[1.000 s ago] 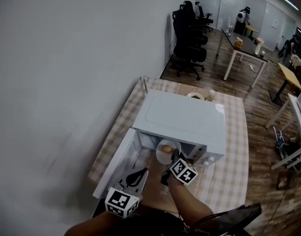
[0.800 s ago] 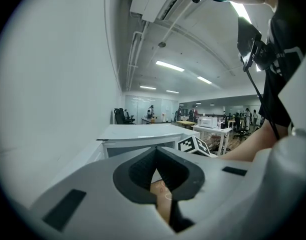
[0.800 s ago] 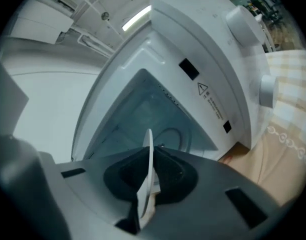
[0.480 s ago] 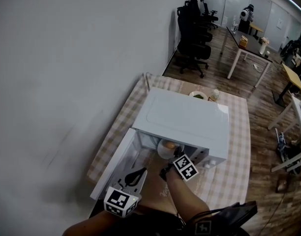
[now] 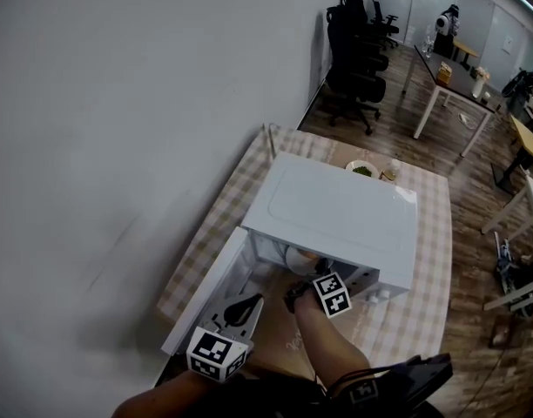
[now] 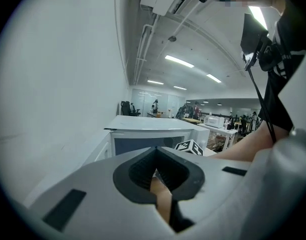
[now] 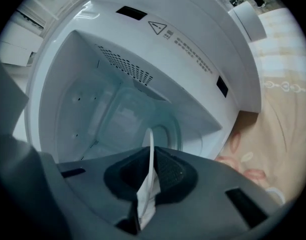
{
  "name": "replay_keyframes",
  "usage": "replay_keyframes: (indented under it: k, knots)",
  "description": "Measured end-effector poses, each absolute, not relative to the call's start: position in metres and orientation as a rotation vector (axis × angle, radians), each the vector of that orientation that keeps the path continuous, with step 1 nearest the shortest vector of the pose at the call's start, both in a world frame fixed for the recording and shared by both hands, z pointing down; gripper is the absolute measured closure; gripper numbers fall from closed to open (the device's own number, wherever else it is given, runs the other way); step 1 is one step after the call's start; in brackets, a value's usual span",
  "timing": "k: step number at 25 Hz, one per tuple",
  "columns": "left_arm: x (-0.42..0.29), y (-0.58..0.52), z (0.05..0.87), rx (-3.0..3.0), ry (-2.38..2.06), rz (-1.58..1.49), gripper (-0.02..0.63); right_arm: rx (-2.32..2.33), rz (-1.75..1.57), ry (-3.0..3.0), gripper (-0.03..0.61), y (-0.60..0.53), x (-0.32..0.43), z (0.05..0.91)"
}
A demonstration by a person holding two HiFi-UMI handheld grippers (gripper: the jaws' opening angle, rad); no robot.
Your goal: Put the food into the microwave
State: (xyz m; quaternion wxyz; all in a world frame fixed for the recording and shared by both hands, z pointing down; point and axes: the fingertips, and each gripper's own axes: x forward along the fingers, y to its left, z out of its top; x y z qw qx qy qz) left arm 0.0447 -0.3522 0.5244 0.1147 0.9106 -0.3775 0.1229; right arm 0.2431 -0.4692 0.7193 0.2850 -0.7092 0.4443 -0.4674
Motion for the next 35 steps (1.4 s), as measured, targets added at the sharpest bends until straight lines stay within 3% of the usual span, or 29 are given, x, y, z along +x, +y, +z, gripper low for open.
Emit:
replay_keyframes:
  k: [18, 35]
  knots:
    - [0.039, -0.351, 0.533, 2.620, -1.106, 0.349, 0.606, -1.971, -1.207, 1.060, 0.552, -0.495, 0.255, 0.726]
    - [0.030, -0.349, 0.536, 2.598, -1.124, 0.338, 0.606, -2.330, -1.063, 1.557, 0.499, -0.509, 0.243, 0.717]
